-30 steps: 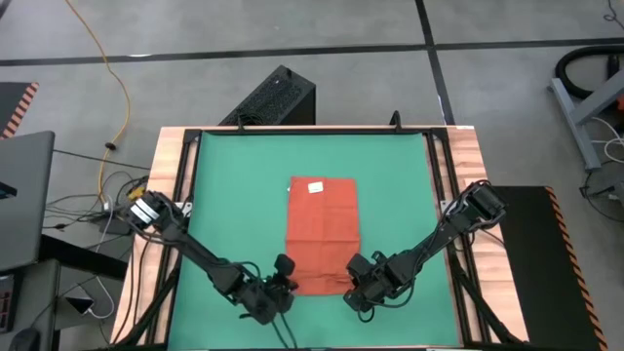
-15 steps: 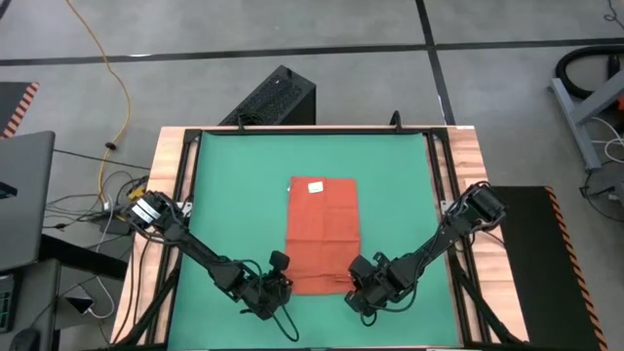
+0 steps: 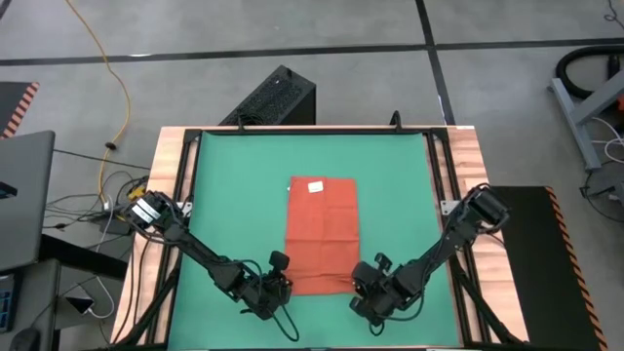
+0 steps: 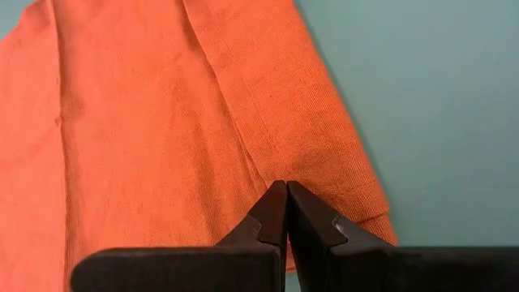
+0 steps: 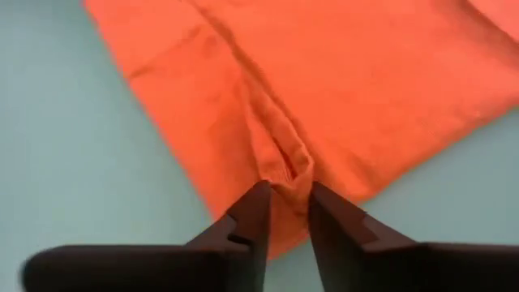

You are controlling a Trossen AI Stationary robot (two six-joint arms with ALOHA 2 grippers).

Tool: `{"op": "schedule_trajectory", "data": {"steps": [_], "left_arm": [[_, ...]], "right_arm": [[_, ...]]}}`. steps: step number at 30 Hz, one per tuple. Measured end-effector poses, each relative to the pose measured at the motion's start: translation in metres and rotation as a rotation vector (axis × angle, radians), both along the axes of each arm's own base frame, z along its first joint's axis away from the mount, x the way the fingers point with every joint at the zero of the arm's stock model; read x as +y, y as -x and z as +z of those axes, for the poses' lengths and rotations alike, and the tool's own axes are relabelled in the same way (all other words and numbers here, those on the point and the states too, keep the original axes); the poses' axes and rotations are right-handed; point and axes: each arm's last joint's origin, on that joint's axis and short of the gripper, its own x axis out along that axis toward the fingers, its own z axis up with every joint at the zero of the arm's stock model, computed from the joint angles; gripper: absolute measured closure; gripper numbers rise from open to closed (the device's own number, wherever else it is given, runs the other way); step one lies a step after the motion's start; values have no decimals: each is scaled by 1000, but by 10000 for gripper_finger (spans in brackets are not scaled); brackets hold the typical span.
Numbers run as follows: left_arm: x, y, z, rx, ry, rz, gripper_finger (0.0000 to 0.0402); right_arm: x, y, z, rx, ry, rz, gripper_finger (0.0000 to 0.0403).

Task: Roll towel into tight, uniform cylinder
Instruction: Roll the orange table napkin

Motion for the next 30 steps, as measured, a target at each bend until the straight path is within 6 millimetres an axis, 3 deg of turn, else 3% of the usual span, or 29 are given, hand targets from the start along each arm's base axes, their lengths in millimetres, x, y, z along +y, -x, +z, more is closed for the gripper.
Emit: {"op": "schedule_trajectory", "data": {"steps": [7, 12, 15, 24, 30], "left_arm": [[0, 0, 0, 2, -1, -1, 402], [0, 0, 0, 3, -1, -1, 402], [0, 0, 0, 4, -2, -2, 401], [1, 0, 0, 7, -1, 1, 401], [1, 0, 0, 8, 8, 13, 401]], "right_arm": [[19, 10, 29, -25, 230, 90, 209], [39, 23, 44, -134, 483, 222, 192], [40, 27, 38, -163, 541, 230, 221], [26, 23, 8, -245, 545, 186, 388], [16, 23, -9, -285, 518, 163, 386]]}}
